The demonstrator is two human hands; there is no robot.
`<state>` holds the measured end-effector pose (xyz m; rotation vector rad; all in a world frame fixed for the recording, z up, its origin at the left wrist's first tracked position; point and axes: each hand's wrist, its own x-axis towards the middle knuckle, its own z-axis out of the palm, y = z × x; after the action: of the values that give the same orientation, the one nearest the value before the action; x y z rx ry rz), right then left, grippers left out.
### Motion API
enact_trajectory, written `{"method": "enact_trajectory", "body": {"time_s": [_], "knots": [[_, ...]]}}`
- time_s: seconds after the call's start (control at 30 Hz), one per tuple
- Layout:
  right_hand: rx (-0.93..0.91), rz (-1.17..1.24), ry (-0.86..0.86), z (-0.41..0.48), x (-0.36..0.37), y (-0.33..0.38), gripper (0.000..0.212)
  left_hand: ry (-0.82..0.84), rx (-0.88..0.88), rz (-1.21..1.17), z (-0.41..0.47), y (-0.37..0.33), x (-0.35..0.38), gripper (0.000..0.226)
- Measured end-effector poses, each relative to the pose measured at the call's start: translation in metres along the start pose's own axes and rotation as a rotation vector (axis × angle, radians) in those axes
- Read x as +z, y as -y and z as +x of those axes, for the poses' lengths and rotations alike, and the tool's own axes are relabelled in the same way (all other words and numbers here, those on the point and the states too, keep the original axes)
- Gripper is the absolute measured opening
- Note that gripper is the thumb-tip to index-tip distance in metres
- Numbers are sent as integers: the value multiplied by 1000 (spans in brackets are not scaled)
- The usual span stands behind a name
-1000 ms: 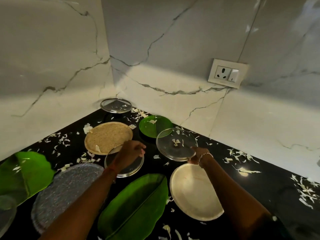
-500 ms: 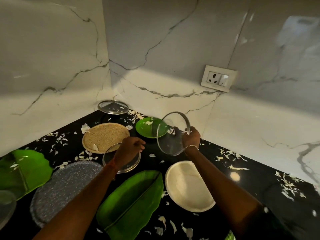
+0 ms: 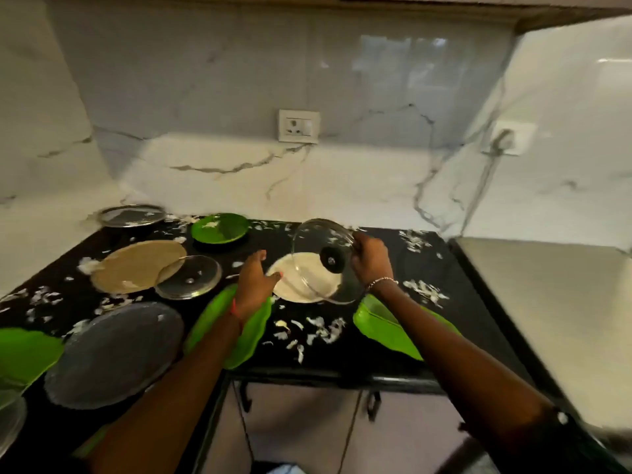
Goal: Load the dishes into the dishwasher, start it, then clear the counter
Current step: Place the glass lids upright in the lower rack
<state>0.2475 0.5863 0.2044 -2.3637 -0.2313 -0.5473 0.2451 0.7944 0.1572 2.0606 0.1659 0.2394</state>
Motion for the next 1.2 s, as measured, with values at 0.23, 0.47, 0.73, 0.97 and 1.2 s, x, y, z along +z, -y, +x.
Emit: {"method": "enact_trajectory", "body": {"time_s": [0.23, 0.47, 0.73, 0.97, 1.2], "knots": [[348, 45, -44, -123, -136, -86, 12, 413, 74, -46, -102, -44, 134, 56], [593, 27, -150, -290, -271, -159, 8, 825, 19, -177, -251, -85, 274, 31], [830, -39, -245, -477, -393, -229, 16, 1026, -26, -137, -432, -128, 405, 17], [897, -69, -232, -572, -450, -269, 15, 1091, 2, -55, -522, -149, 466, 14], [963, -153, -92, -613, -454, -334, 9, 1058, 121, 55, -548, -154, 518, 23]]}}
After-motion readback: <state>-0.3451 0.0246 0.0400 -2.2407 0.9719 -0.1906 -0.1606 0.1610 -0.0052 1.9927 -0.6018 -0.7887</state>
